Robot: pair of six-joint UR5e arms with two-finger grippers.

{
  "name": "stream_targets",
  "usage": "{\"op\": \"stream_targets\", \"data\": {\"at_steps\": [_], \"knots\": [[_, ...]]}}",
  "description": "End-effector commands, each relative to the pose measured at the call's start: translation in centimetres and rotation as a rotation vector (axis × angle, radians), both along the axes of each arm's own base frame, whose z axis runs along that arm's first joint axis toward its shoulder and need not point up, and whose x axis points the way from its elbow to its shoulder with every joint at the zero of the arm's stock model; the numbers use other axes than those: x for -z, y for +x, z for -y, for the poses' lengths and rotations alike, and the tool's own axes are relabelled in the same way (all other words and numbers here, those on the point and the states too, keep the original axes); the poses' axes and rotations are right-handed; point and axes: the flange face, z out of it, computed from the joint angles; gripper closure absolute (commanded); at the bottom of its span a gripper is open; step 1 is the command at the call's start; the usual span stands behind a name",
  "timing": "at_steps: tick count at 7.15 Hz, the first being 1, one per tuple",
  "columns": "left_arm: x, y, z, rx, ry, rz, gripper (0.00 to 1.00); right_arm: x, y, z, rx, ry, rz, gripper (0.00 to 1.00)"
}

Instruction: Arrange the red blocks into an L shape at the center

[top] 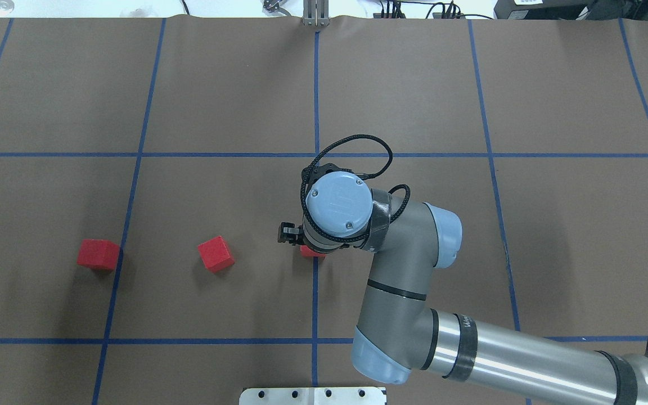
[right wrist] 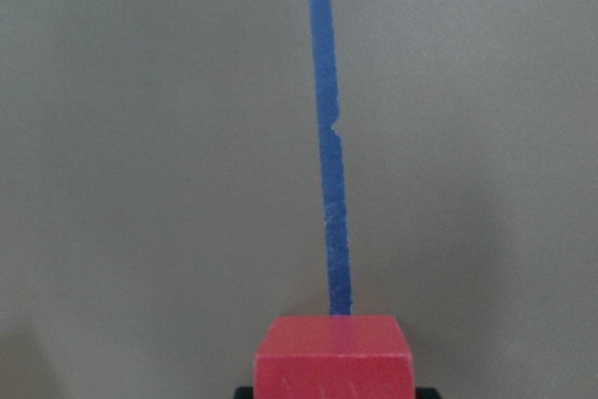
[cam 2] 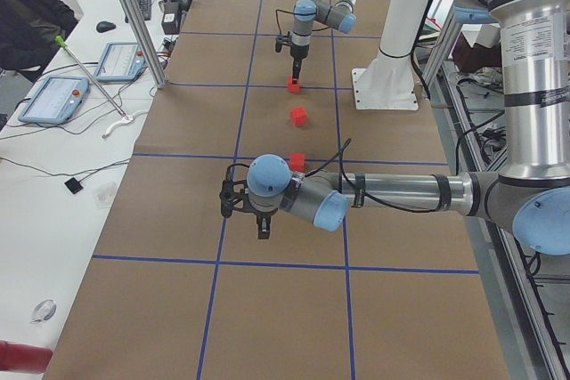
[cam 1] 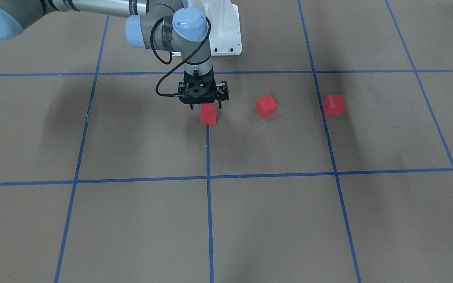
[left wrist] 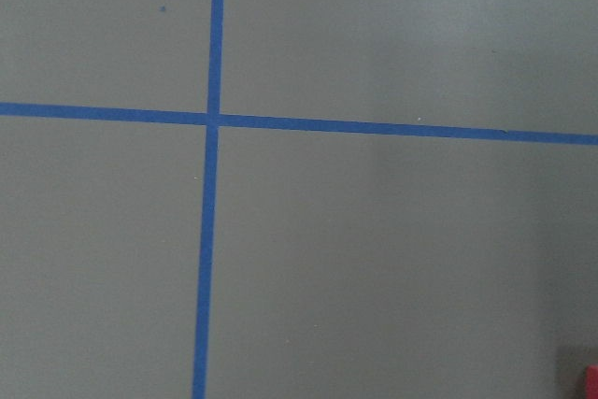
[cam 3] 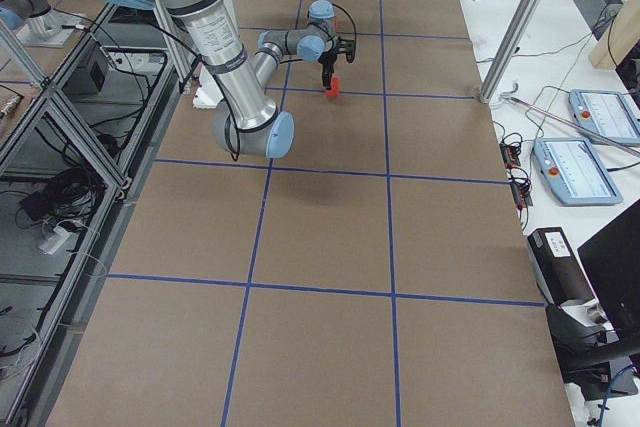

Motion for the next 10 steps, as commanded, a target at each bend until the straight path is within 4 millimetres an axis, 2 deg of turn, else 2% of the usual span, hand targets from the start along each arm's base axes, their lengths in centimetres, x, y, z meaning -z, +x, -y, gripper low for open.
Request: {"op": "stream_targets", "data": {"at_steps": [1,2,3,4,5,6,7,8,9,10], "knots": [[10.0,12.9,3.2,0.065,-0.292,-0.130,0.00,1.8,6.0,-0.8,0.012,0.028,0.007,0.00],[13.3,16.7,1.9,0.028,-0.274,-0.136,0.00,1.6,9.2,1.0,0.005,0.013,0.023,0.00],[15.3,19.7,0.2,0.018,-0.216,-0.114,0.00,0.4,12.2,3.2,0.017,-0.001,0.029,0.00],[16.4,23.3,-1.2,0.000,-0.227,-0.101,0.00,-0.3,13.9,5.0,0.028,0.028,0.022,0.00],[19.1,27.3,-1.5,0.018,-0.276,-0.118,0.00,-1.7,15.7,6.7,0.013,0.032,0.007,0.00],[21.6,31.4,-2.2,0.058,-0.401,-0.116,0.00,-3.5,17.3,8.1,0.030,0.065,-0.023,0.00],[24.0,37.3,-4.1,0.093,-0.467,-0.054,0.00,-5.4,18.9,9.5,0.055,0.110,-0.060,0.00],[26.3,41.4,-5.0,0.116,-0.478,0.044,0.00,-6.3,19.4,10.1,0.058,0.113,-0.076,0.00],[28.7,43.6,-5.3,0.103,-0.493,0.084,0.00,-7.0,19.0,10.4,0.059,0.102,-0.090,0.00],[28.5,44.7,-6.1,0.103,-0.479,0.101,0.00,-7.2,18.8,10.6,0.058,0.109,-0.081,0.00]]}}
